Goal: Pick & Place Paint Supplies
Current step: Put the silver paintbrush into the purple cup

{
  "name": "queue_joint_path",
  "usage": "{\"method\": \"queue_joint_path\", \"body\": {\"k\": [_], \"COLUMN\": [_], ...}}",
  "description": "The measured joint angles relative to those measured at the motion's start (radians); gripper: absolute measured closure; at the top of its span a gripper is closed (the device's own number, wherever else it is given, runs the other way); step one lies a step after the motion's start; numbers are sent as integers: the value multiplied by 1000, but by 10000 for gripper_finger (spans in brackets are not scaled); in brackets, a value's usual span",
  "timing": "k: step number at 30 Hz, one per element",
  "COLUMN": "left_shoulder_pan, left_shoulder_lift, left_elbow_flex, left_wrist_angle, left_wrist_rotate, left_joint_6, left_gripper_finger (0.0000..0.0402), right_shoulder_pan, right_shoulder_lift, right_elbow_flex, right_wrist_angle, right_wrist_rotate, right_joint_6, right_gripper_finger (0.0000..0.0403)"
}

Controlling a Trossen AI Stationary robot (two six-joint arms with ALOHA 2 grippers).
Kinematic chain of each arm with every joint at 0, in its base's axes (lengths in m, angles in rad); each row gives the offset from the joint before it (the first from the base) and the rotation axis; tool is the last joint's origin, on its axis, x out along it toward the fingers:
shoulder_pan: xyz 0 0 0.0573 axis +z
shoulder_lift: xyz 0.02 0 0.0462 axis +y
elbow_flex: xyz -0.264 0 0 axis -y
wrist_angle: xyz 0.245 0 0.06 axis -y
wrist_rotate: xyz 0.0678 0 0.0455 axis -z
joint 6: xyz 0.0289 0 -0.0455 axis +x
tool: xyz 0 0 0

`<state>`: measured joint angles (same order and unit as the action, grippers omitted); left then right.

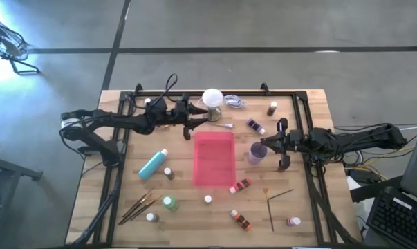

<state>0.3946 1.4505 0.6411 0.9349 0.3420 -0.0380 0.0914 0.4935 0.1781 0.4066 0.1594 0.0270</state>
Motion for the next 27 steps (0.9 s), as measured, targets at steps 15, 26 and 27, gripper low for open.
{"method": "queue_joint_path", "body": {"k": [15,26,27], "left_shoulder_pan": [0,0,0], "left_shoulder_lift": [0,0,0], "left_elbow_flex": [0,0,0], "left_wrist_angle": [-2,-10,-11], "left_wrist_rotate": [0,0,0], "left_joint_6": [0,0,0], "left_gripper_finger": [236,236,236], "right_shoulder_pan": [0,0,0], "right_shoulder_lift": [147,225,228], "right_elbow_flex": [-5,-27,-31], "right_wrist_angle": [-7,-7,-4], "right_wrist_rotate": [27,38,46], "right_joint_6": [26,72,76], "right_gripper_finger": [385,385,385]}}
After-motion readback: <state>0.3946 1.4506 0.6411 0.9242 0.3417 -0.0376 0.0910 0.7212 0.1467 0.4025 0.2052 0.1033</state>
